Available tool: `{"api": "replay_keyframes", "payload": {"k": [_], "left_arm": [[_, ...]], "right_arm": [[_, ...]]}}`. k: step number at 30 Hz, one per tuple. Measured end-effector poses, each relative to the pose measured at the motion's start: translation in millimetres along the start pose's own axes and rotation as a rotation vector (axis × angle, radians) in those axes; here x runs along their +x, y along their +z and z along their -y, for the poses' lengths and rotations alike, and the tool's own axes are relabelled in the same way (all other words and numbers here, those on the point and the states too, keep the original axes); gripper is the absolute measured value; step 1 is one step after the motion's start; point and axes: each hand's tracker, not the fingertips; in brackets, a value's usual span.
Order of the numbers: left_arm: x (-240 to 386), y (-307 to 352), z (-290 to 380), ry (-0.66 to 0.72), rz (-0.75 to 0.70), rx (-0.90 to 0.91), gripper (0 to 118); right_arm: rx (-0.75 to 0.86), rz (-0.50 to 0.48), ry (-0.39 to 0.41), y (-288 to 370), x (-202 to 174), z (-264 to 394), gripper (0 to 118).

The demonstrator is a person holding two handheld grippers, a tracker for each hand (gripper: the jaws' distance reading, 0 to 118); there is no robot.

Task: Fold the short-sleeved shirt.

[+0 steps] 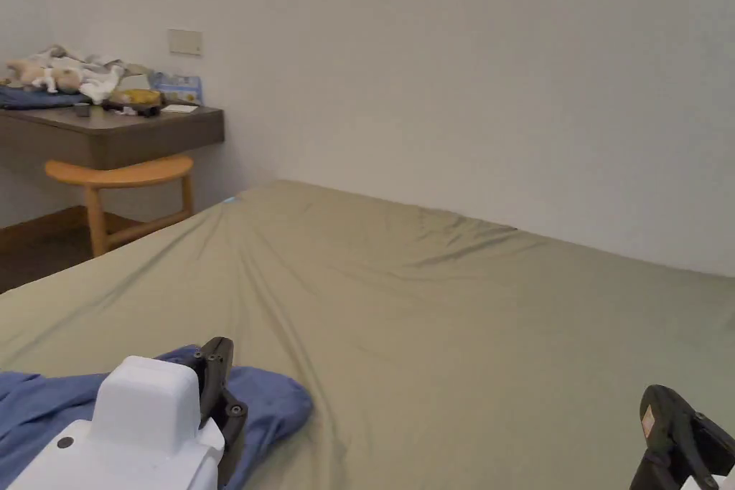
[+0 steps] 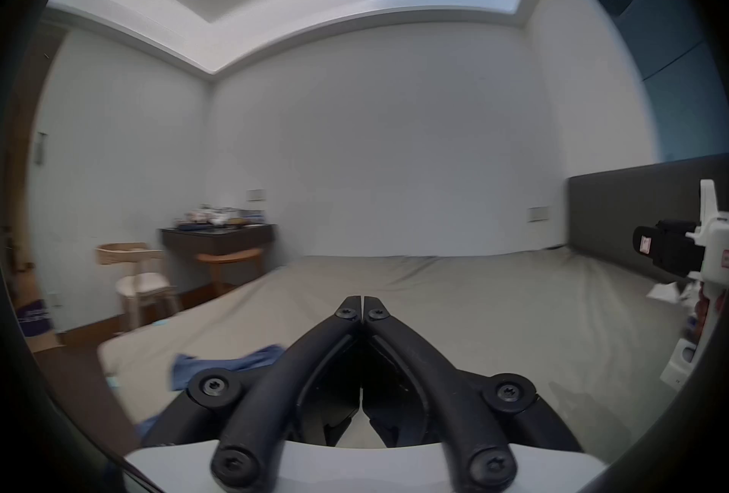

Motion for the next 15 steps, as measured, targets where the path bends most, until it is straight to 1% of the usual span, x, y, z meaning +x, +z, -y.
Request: {"api": "replay_keyframes", "payload": {"k": [2, 5, 8, 11, 13, 15], "left_arm": [[-36.5, 18.0, 5.7, -0.011, -0.133, -0.027, 0], [-75.1, 42.3, 13.4, -0.001, -0.29, -0.065, 0], [-103.0, 53.4, 22.3, 0.066, -0.354, -0.086, 0], [-113.6, 46.5, 30.3, 0.074, -0.358, -0.106, 0], [-113.5, 35.4, 35.3, 0.058, -0.354, -0.118, 0], [-110.7, 20.3, 41.9, 0.053, -0.311, -0.133, 0]], "right_arm": [[0.0, -0.143, -0.026, -14.6, -35.2, 3.1, 0], [-0.012, -0.323, -0.061, -26.6, -83.3, 5.7, 0], [-0.022, -0.446, -0.047, -29.3, -120.4, 7.5, 0], [-0.029, -0.495, 0.006, -29.9, -142.9, 10.1, 0], [-0.037, -0.506, 0.021, -31.1, -148.0, 11.6, 0], [-0.052, -0.507, 0.022, -36.6, -149.0, 13.5, 0]]}}
